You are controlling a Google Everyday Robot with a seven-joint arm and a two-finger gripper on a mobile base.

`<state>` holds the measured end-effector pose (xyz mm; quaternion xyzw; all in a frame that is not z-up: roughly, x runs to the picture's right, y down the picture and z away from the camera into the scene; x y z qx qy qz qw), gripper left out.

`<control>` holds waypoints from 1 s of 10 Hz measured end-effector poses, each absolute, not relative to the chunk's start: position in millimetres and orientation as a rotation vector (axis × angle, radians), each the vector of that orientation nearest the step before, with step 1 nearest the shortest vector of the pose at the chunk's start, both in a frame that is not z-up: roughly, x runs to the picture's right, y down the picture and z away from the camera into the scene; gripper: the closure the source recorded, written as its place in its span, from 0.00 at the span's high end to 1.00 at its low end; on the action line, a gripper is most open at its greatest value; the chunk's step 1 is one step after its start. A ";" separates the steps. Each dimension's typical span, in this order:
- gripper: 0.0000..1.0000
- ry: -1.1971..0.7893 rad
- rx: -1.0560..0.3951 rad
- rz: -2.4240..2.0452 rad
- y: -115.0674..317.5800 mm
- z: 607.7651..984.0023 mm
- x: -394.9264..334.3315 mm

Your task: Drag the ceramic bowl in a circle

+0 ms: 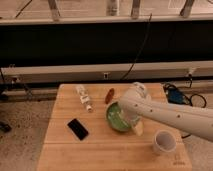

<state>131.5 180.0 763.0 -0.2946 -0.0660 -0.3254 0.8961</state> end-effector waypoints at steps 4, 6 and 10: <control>0.80 -0.157 -0.605 -0.670 186.0 777.7 125.4; 0.80 -0.160 -0.606 -0.662 187.6 783.1 127.6; 0.80 -0.173 -0.603 -0.655 188.7 796.9 125.3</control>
